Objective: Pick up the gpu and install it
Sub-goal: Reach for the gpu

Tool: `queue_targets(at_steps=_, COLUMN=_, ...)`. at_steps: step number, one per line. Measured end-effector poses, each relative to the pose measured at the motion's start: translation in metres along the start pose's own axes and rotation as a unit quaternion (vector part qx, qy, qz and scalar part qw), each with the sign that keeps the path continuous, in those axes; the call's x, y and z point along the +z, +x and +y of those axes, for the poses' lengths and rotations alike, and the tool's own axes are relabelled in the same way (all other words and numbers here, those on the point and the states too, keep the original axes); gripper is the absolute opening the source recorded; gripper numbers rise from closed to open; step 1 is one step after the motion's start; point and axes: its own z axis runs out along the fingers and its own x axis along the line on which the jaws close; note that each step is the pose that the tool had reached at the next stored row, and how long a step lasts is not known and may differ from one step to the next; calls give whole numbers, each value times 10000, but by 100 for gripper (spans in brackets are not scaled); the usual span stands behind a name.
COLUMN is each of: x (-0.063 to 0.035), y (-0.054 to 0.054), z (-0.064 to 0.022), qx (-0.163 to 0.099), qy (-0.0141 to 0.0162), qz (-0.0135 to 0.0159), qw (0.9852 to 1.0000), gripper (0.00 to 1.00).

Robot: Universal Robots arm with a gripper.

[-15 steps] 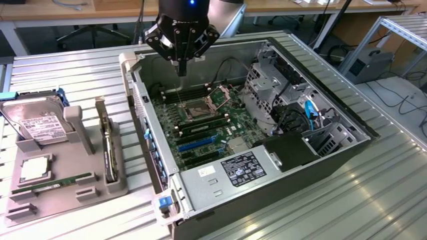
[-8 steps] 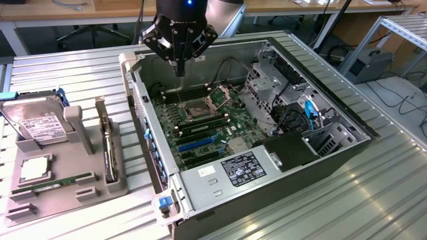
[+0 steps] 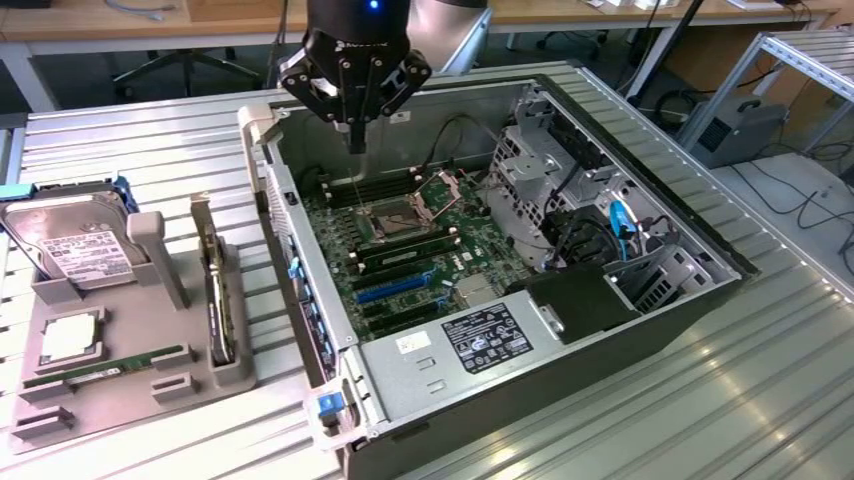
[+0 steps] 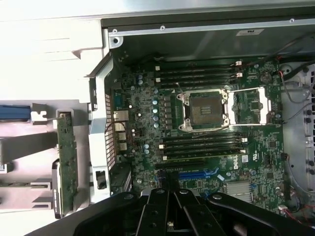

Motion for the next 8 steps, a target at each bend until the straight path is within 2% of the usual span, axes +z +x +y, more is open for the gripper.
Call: queue_targets(at_steps=8, x=-2, y=76, z=-6, qx=0, qy=0, qz=0, qw=10000, gripper=11)
